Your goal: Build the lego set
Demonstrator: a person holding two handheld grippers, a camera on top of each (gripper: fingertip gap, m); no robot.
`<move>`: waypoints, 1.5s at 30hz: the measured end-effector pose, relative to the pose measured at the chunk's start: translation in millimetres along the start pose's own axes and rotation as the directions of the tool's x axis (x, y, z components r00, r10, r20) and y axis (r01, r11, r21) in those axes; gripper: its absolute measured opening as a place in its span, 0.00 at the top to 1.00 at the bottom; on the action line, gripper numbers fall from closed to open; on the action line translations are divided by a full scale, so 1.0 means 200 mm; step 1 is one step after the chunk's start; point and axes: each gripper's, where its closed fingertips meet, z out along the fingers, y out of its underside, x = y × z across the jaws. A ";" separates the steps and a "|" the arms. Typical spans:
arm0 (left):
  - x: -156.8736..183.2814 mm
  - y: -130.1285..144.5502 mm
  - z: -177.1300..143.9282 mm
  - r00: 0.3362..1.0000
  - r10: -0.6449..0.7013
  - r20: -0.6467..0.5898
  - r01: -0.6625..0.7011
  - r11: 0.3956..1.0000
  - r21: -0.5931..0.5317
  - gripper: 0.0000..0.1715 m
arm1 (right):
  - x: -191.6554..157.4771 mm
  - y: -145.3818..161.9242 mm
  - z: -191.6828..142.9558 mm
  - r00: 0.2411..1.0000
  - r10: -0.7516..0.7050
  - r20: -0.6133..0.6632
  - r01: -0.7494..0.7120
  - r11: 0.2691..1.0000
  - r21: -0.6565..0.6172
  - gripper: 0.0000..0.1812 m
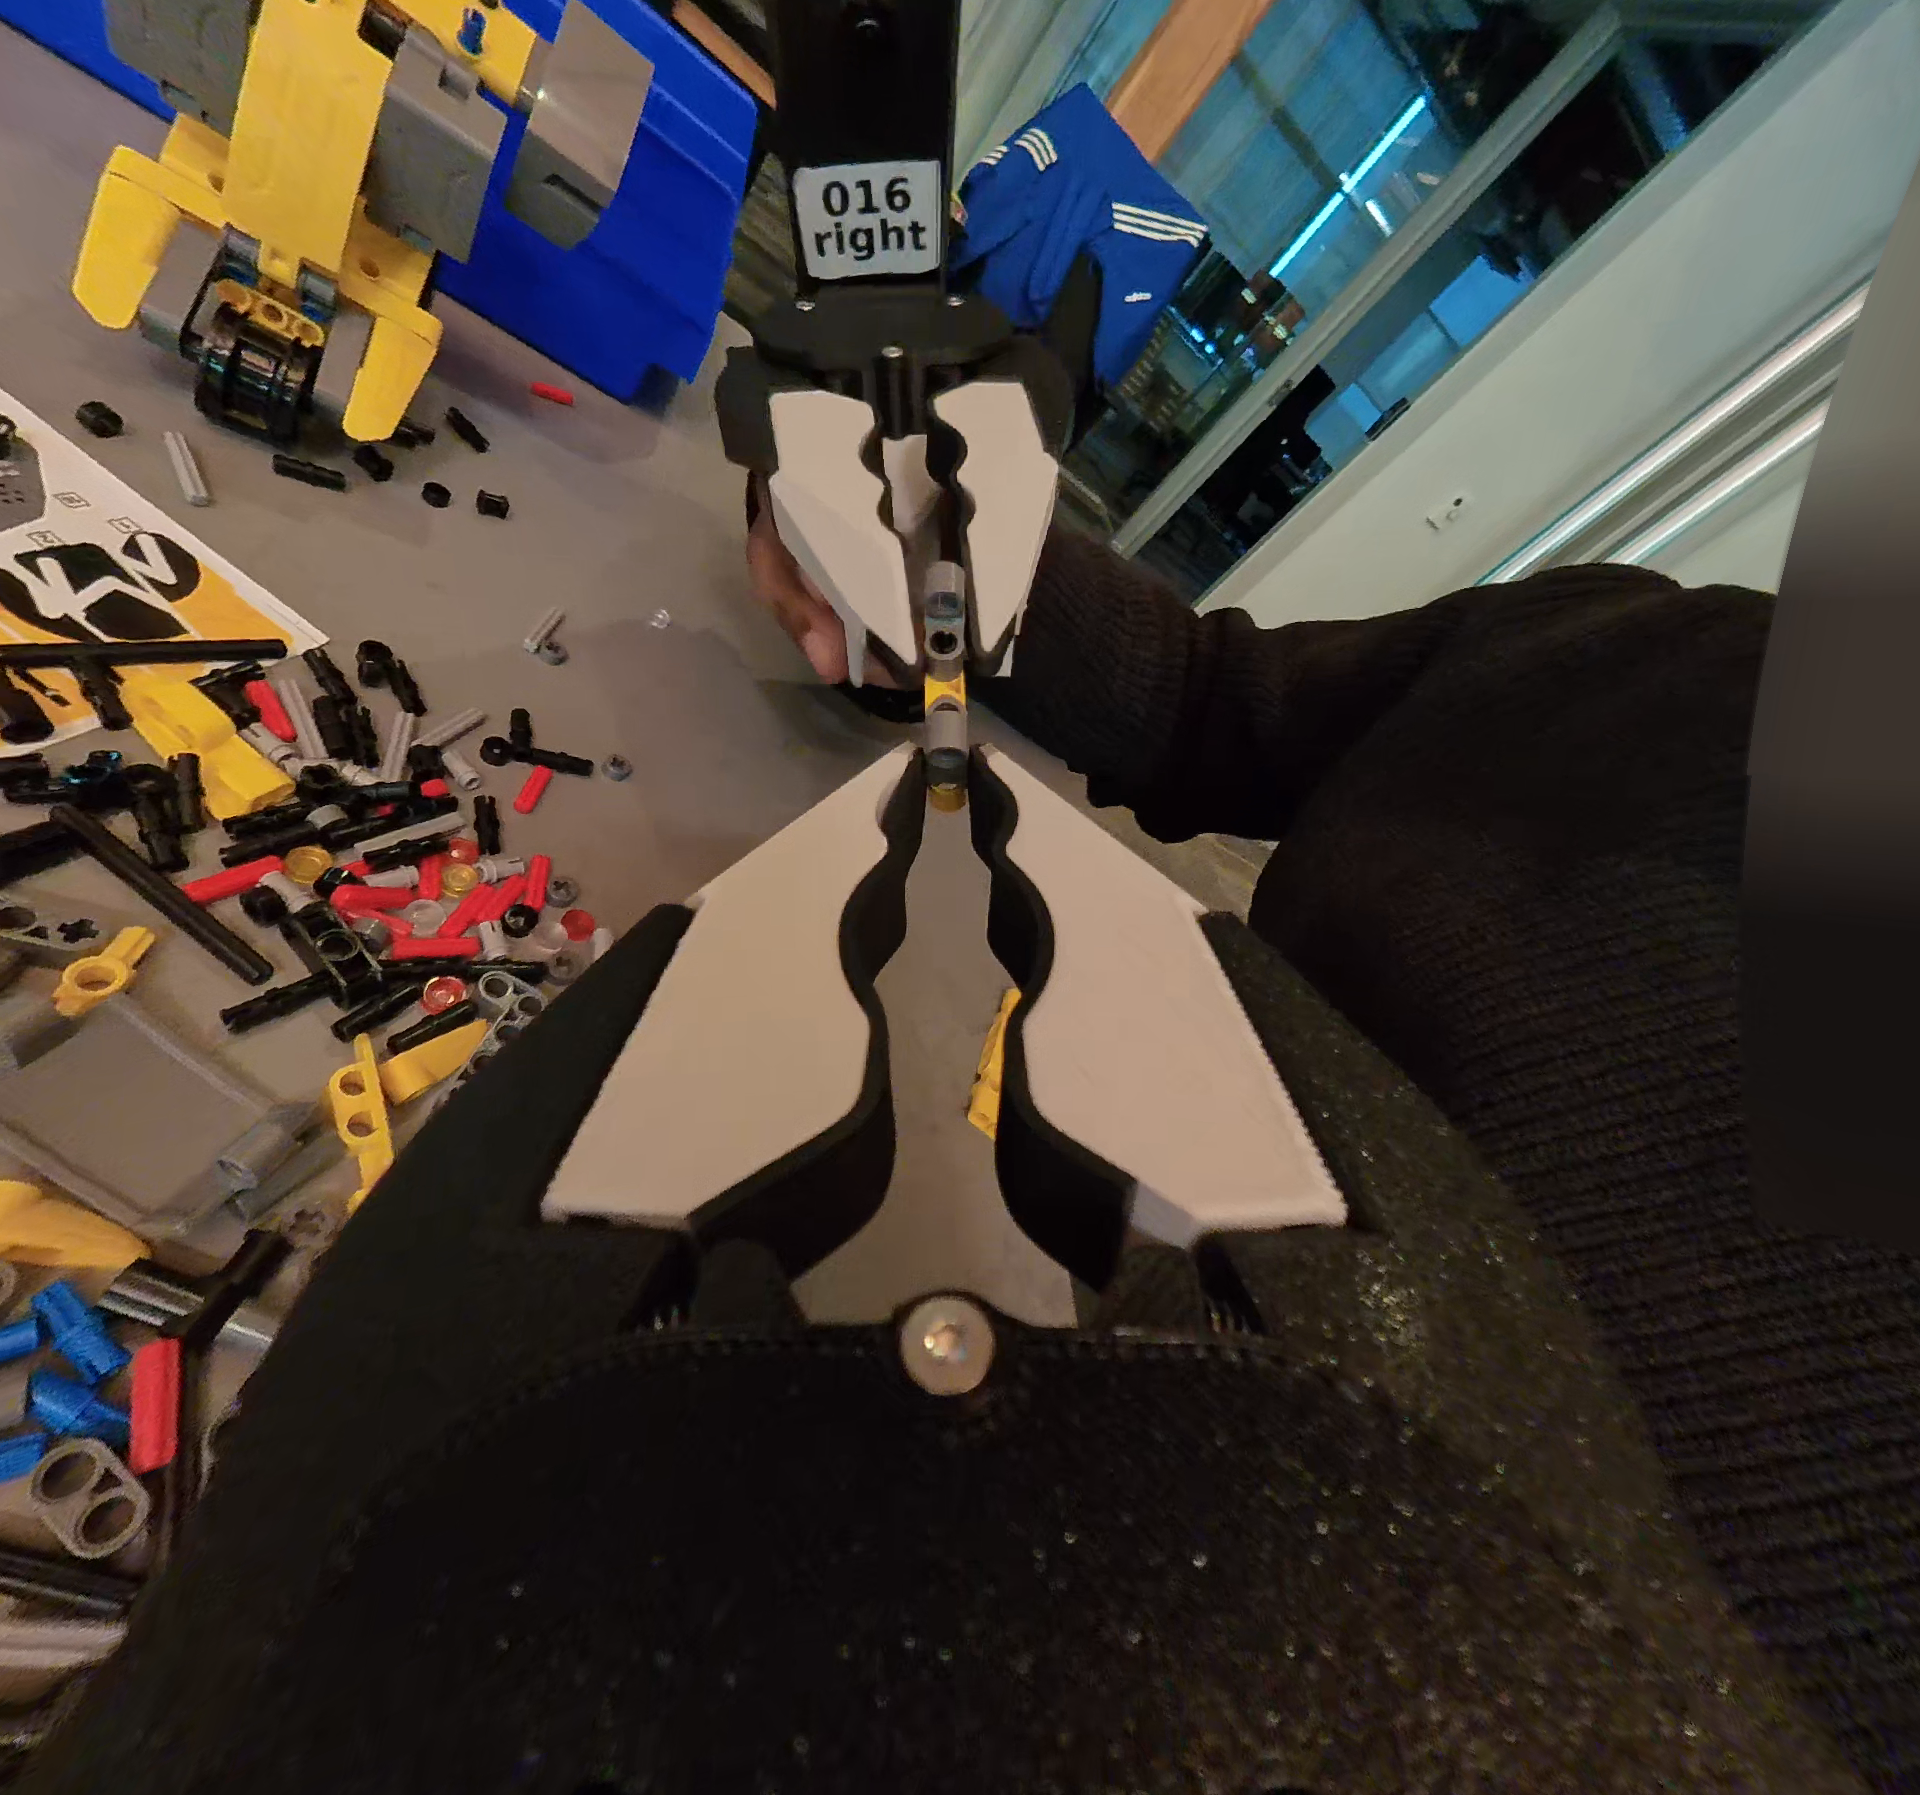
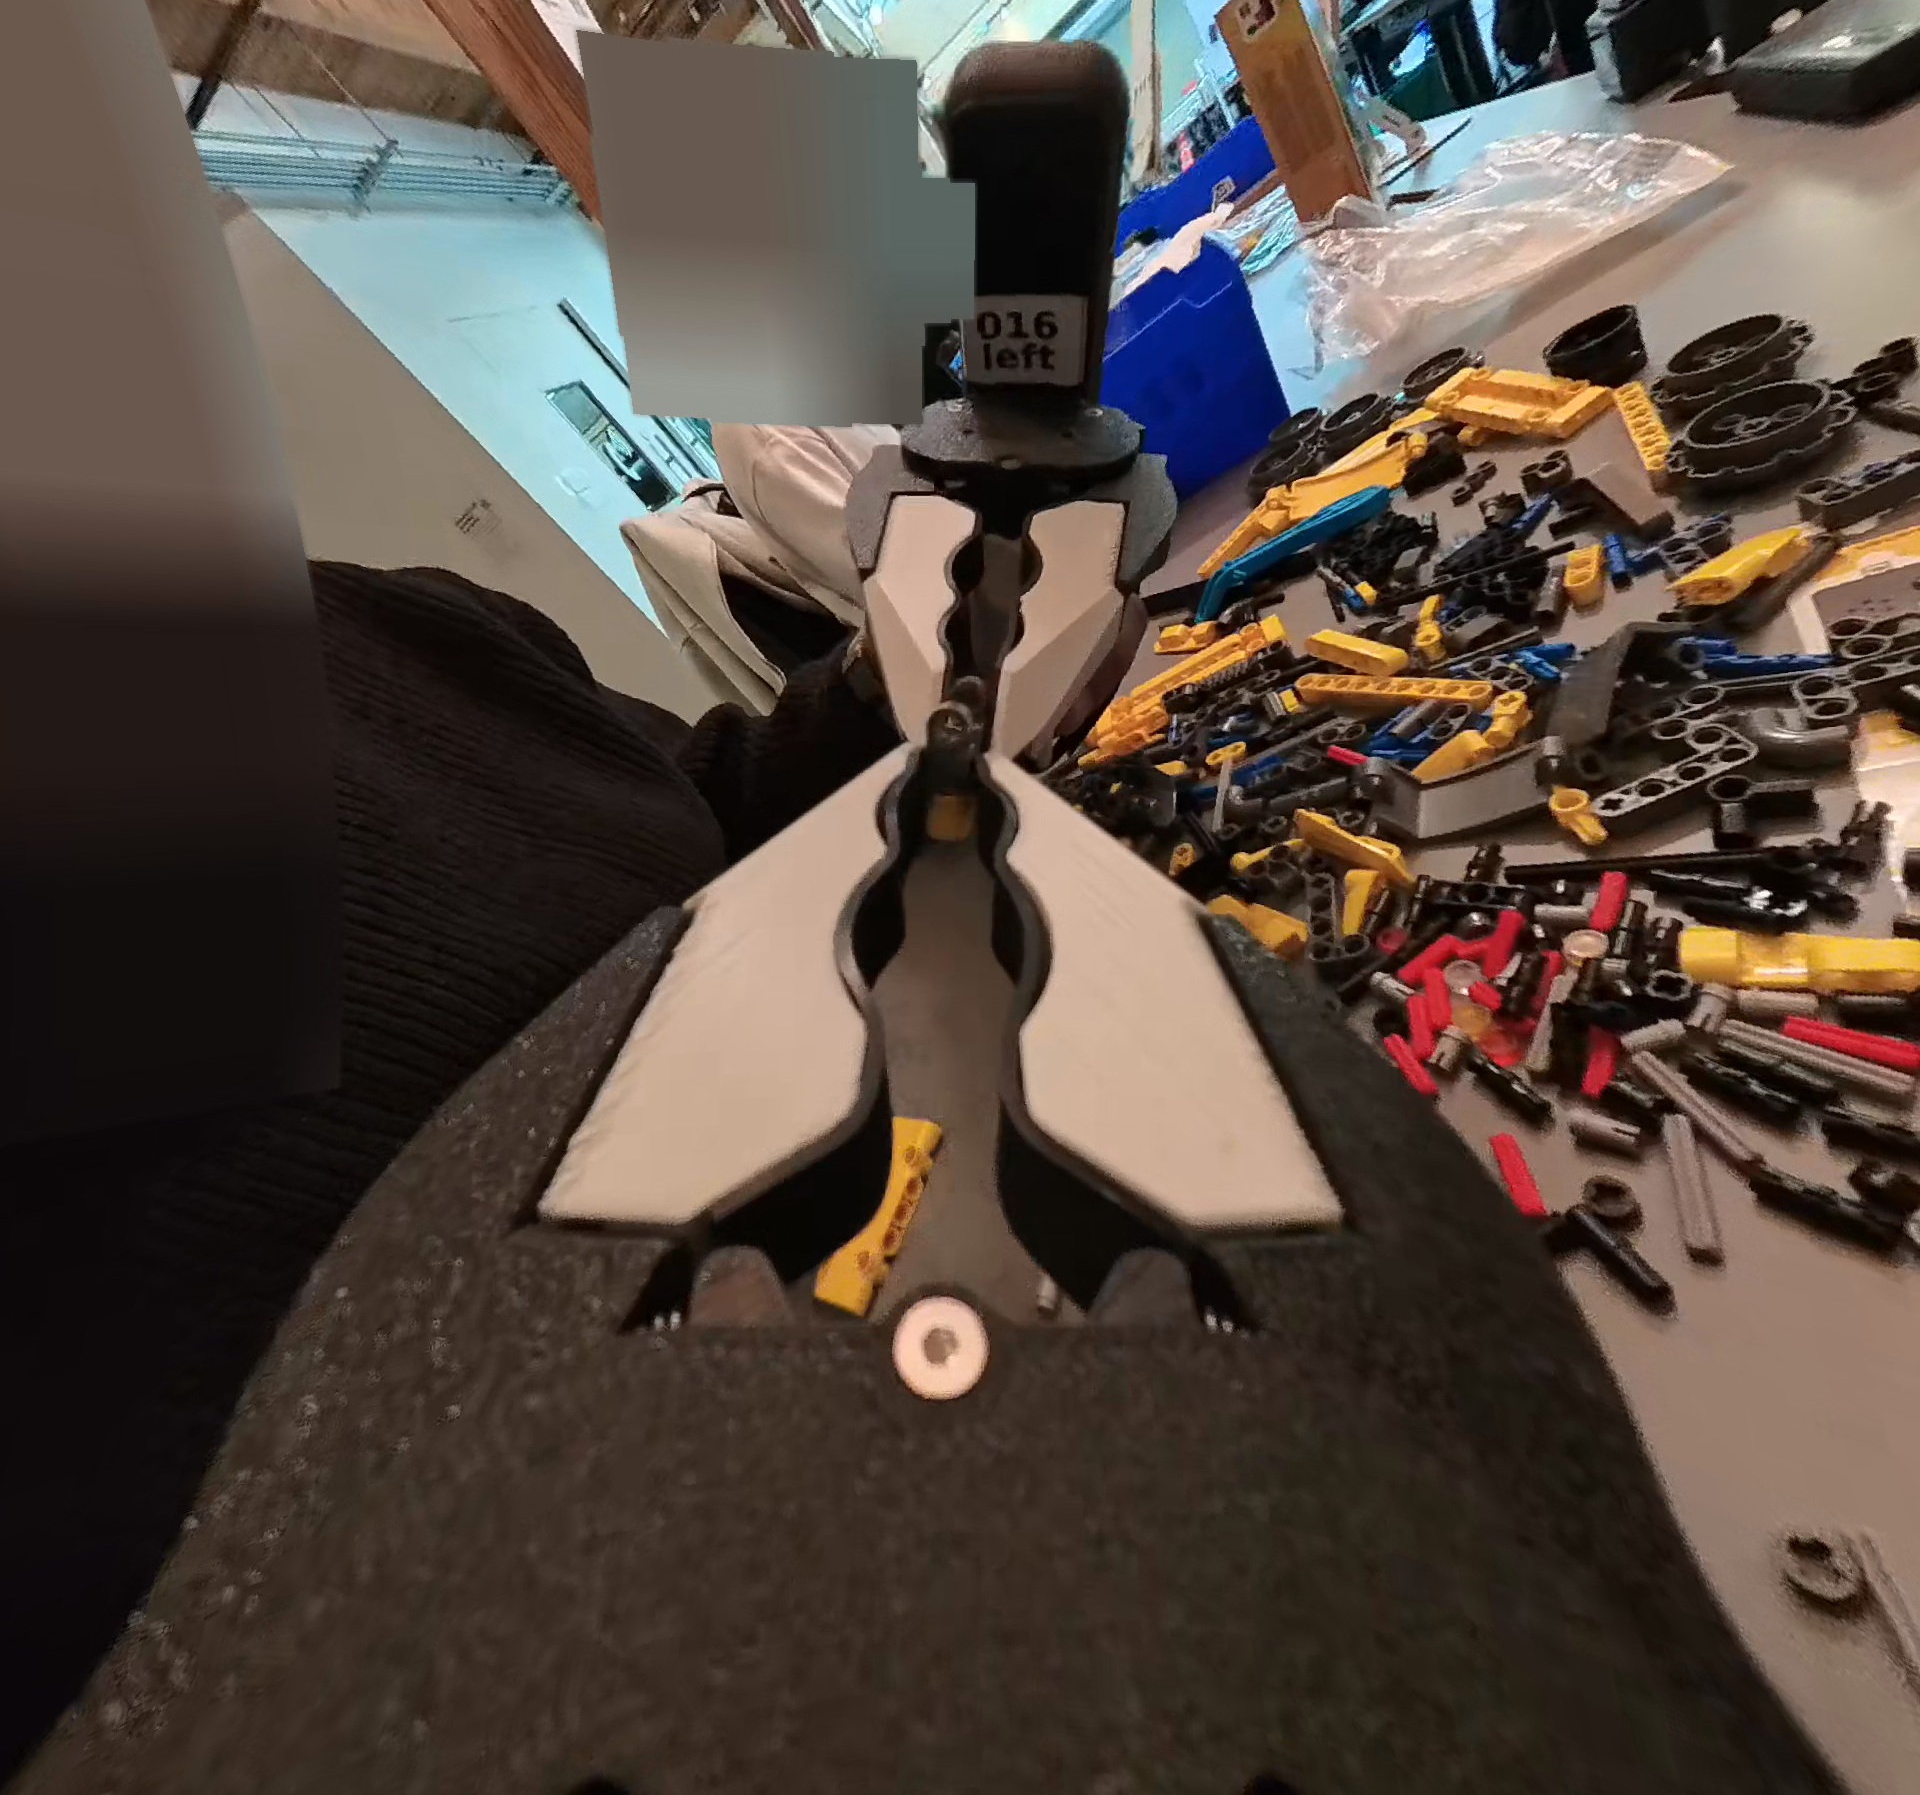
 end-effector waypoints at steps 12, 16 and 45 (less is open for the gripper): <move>0.05 -0.02 -0.01 0.994 -0.042 -0.096 0.045 0.998 0.033 0.97 | -0.05 -0.01 0.00 0.999 0.024 0.038 -0.024 1.000 -0.004 0.96; 0.06 -0.03 -0.01 0.994 -0.040 -0.098 0.044 0.998 0.037 0.97 | -0.06 -0.02 0.00 0.998 0.037 0.046 -0.037 0.999 0.003 0.96; 0.00 0.11 0.05 0.981 -0.183 -0.071 0.176 0.980 -0.098 0.97 | -0.06 0.07 0.01 0.117 -0.967 -0.228 0.866 0.212 -0.453 0.89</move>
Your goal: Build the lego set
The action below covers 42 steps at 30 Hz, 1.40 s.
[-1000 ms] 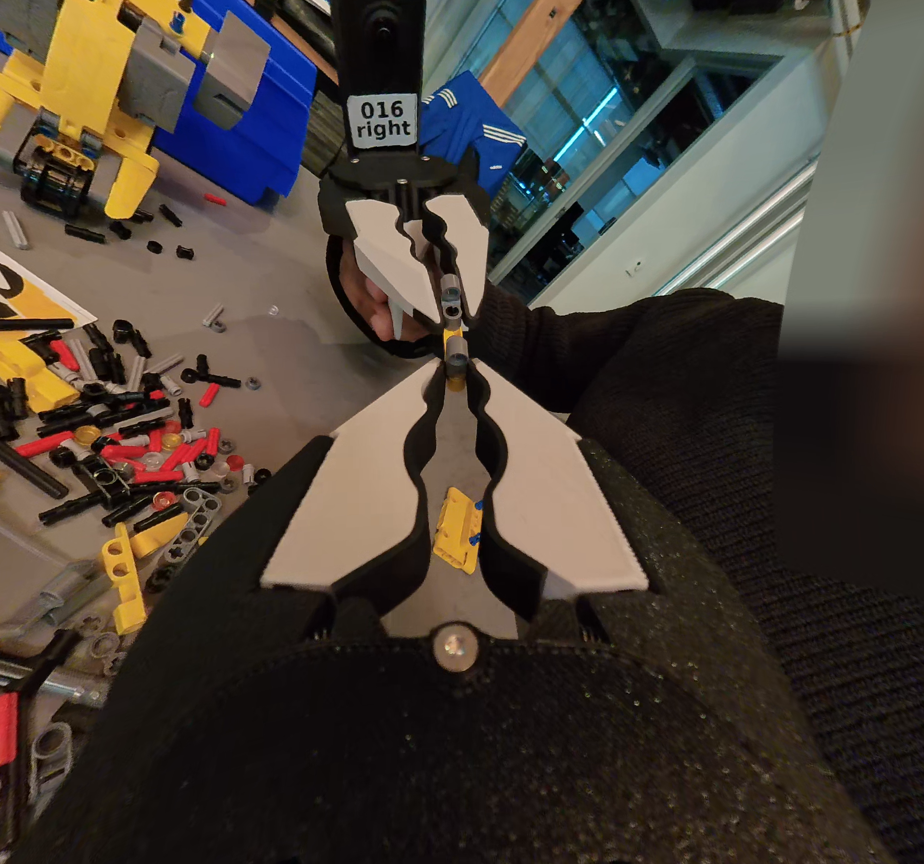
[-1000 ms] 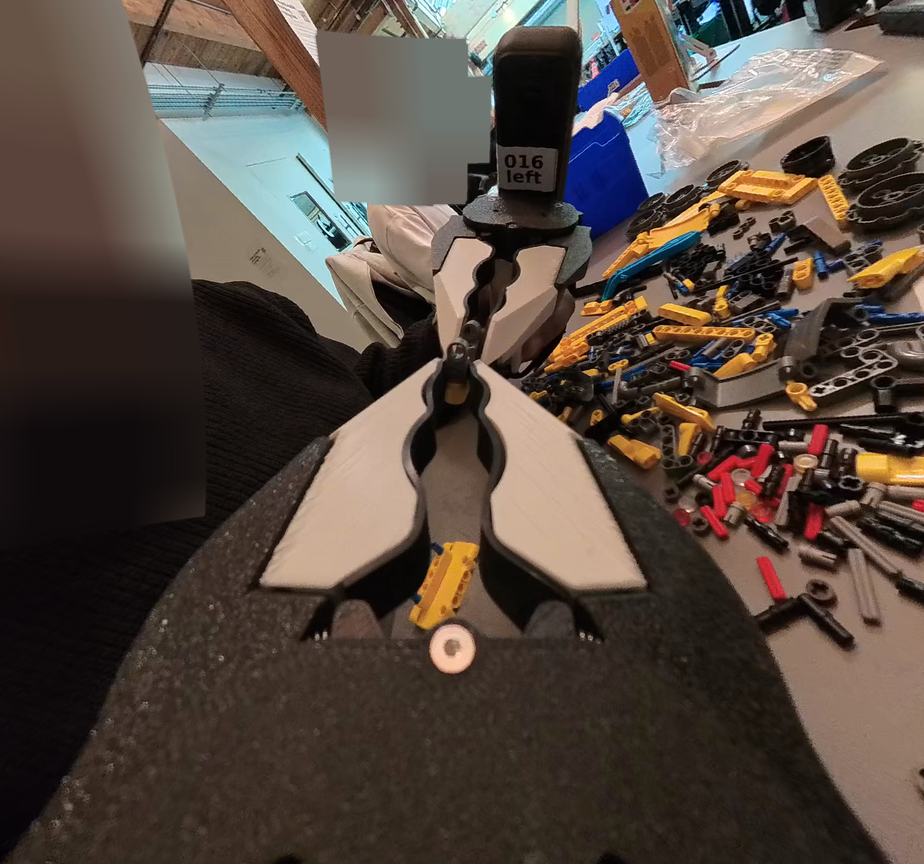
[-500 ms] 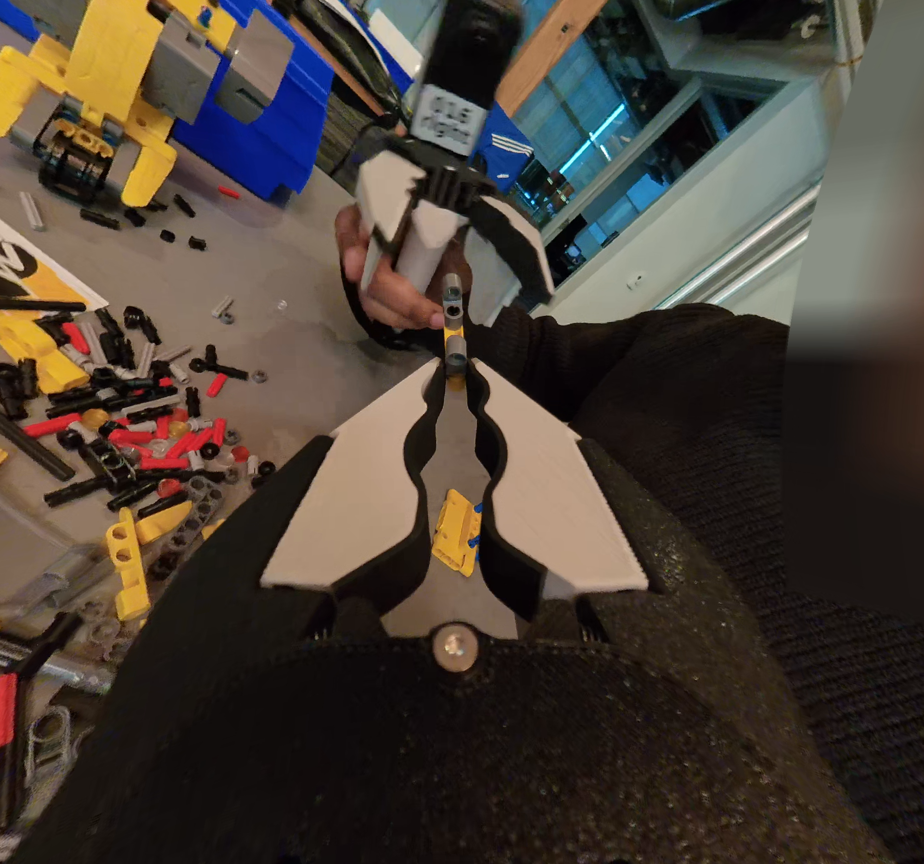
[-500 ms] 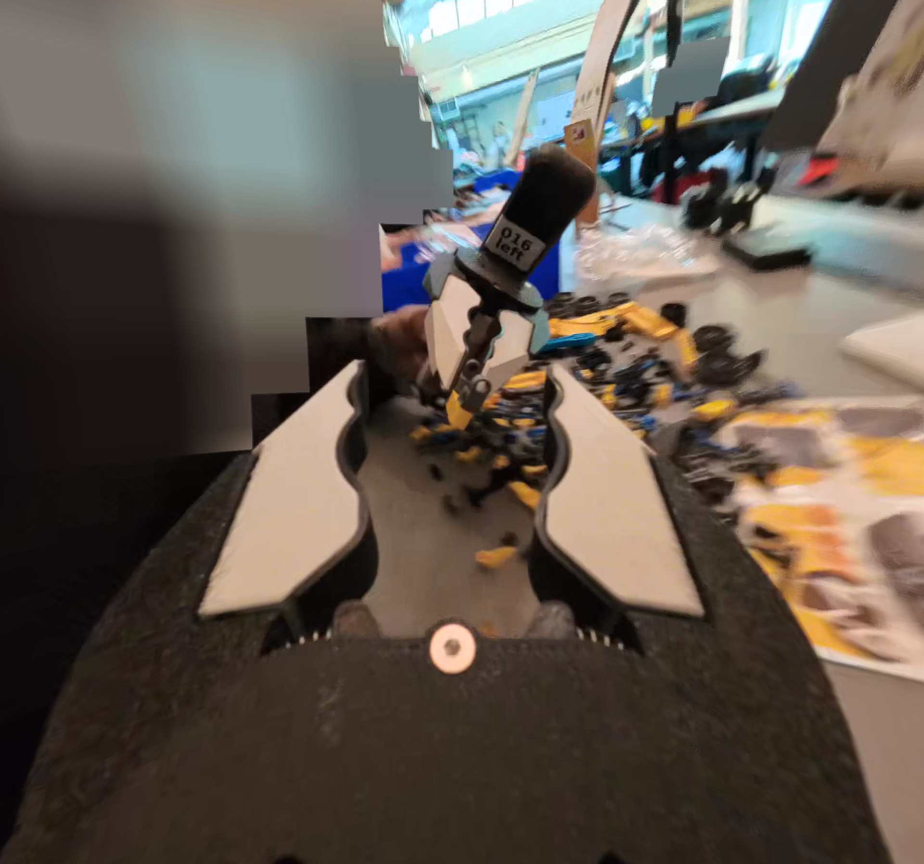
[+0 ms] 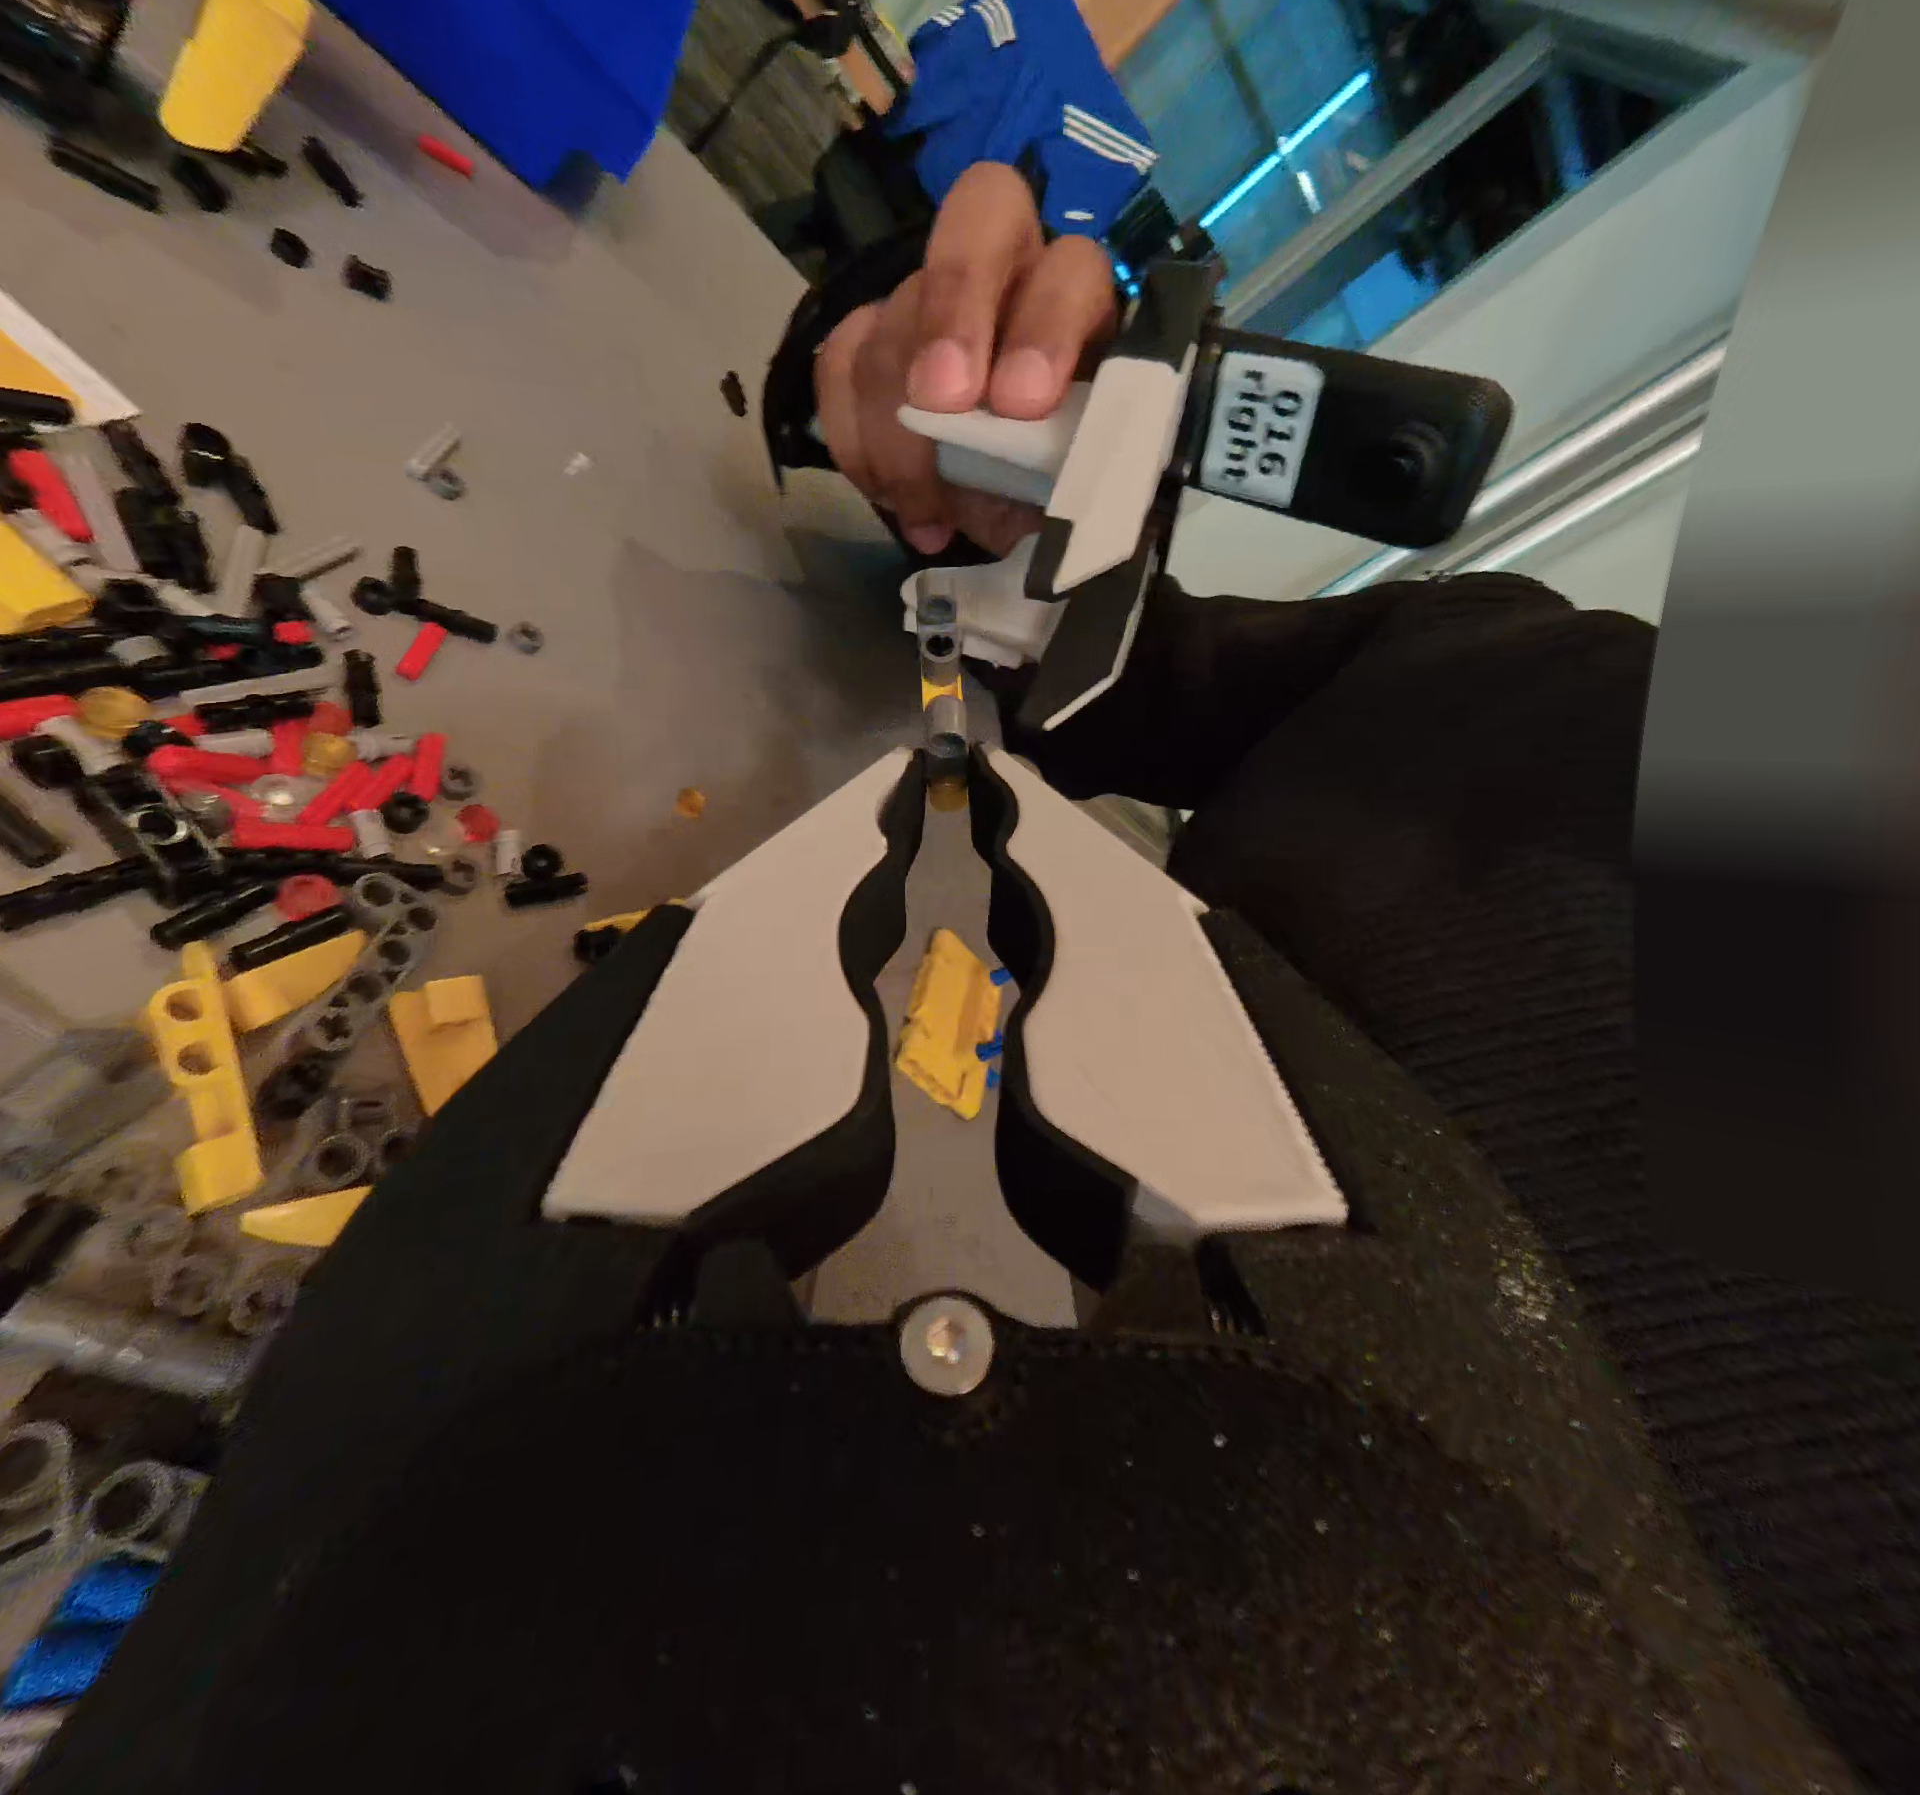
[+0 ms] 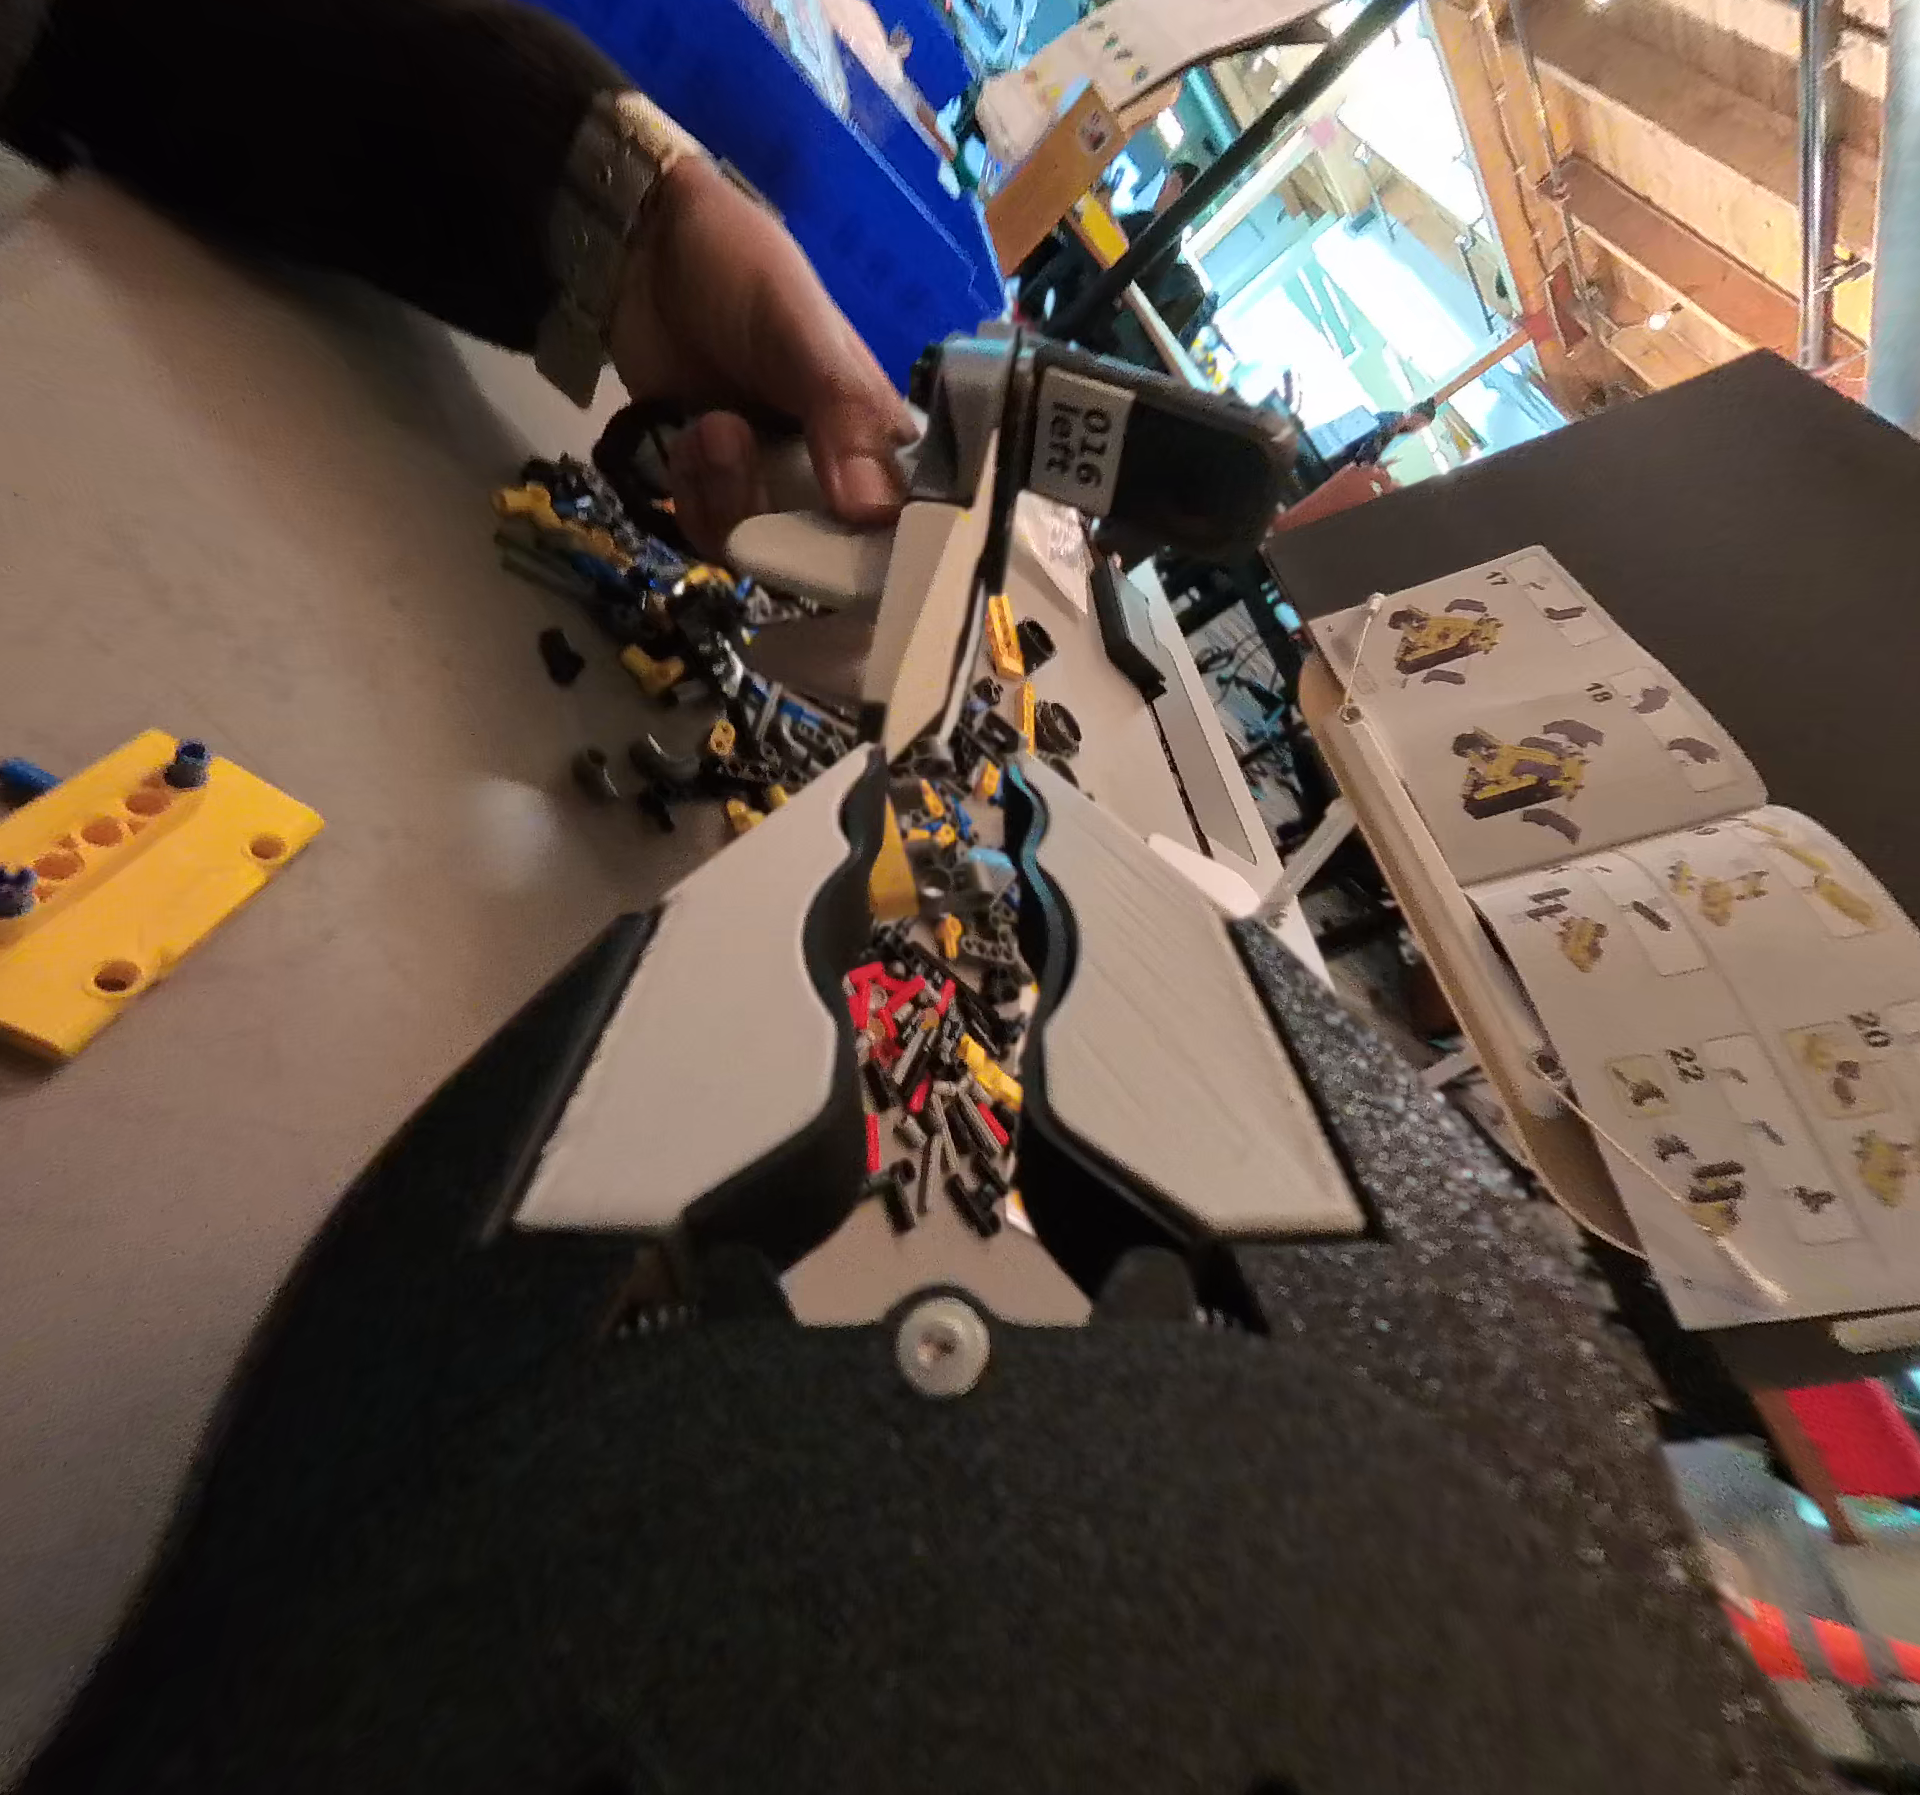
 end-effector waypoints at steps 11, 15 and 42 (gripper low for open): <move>-0.05 -0.02 0.00 0.999 -0.005 0.054 0.004 0.999 0.034 0.97 | -0.05 0.13 0.07 0.983 -0.182 -0.013 0.175 0.960 -0.219 0.91; -0.05 -0.03 0.00 0.997 0.004 0.074 -0.008 0.999 0.047 0.97 | -0.04 0.13 0.08 0.978 -0.206 -0.029 0.195 0.954 -0.227 0.91; -0.14 -0.06 -0.05 0.971 0.059 0.230 -0.074 0.996 0.055 0.97 | 0.03 0.12 0.07 0.991 -0.077 -0.109 0.057 0.983 -0.173 0.81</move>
